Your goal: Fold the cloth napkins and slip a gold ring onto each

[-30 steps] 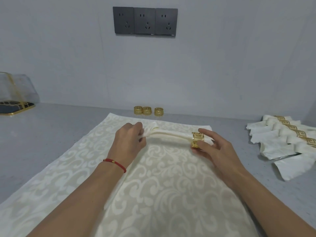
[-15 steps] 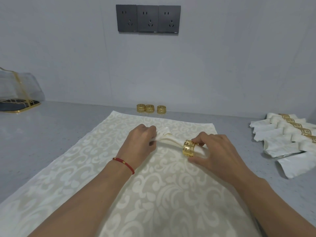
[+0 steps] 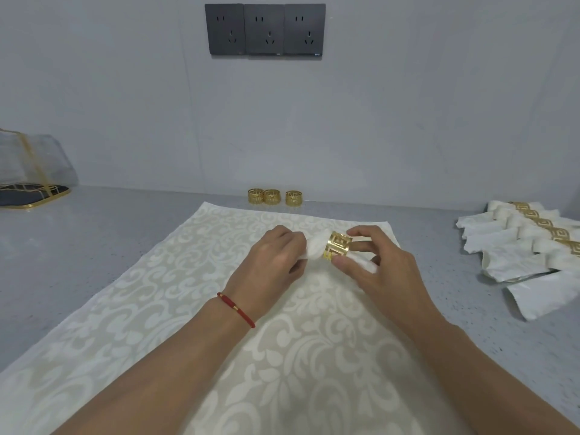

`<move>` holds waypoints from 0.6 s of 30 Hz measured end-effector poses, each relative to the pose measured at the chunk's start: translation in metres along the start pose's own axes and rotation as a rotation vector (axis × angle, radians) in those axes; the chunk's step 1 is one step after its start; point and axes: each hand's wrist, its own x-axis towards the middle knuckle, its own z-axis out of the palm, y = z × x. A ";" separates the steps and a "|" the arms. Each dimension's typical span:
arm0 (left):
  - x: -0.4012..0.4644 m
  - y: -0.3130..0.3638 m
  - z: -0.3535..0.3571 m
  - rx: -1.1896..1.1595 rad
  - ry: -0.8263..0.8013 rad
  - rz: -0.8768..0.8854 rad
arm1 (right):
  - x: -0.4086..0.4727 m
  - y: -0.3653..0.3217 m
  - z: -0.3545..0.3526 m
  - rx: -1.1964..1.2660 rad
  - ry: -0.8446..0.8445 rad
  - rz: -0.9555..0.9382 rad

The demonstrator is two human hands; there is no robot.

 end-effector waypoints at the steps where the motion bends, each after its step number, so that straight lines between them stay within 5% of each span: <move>1: 0.001 0.001 -0.001 -0.002 0.022 0.000 | 0.002 -0.001 -0.001 -0.004 0.026 0.048; 4: 0.002 0.001 -0.004 0.001 0.072 -0.001 | 0.006 -0.004 -0.004 -0.049 0.065 0.099; 12: 0.000 0.000 -0.007 -0.009 0.044 0.005 | 0.003 -0.012 -0.018 0.235 -0.183 0.054; 18: 0.002 0.008 -0.009 -0.012 0.076 0.078 | 0.003 -0.013 -0.027 0.333 -0.128 0.067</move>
